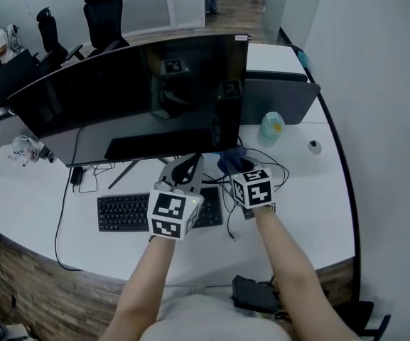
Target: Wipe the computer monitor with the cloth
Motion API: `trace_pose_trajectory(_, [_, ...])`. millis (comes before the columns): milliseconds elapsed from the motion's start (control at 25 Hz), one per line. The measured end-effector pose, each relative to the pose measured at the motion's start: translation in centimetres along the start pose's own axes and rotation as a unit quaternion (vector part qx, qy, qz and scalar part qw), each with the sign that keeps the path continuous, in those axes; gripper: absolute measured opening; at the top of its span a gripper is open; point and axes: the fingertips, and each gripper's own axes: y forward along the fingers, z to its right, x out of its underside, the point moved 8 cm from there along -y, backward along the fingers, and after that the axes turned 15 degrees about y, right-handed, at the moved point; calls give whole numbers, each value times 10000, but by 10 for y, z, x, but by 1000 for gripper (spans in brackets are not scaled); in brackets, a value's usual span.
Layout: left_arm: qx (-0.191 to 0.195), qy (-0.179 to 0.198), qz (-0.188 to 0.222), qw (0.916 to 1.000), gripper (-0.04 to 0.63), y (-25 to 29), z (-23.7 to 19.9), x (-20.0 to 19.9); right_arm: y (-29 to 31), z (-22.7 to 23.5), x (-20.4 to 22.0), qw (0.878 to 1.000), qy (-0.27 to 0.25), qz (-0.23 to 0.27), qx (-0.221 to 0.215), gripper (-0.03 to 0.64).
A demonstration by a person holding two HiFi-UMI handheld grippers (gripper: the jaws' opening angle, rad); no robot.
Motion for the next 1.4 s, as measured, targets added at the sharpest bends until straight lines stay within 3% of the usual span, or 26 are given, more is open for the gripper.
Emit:
trace_pose_trajectory(520, [-59, -63, -48, 10000, 6, -18, -24, 18, 12, -5, -2, 9984, 349, 269, 344, 69])
trace_pose_trajectory(1400, [233, 92, -40, 9997, 6, -50, -57, 40, 18, -36, 0, 9948, 585, 370, 741, 69])
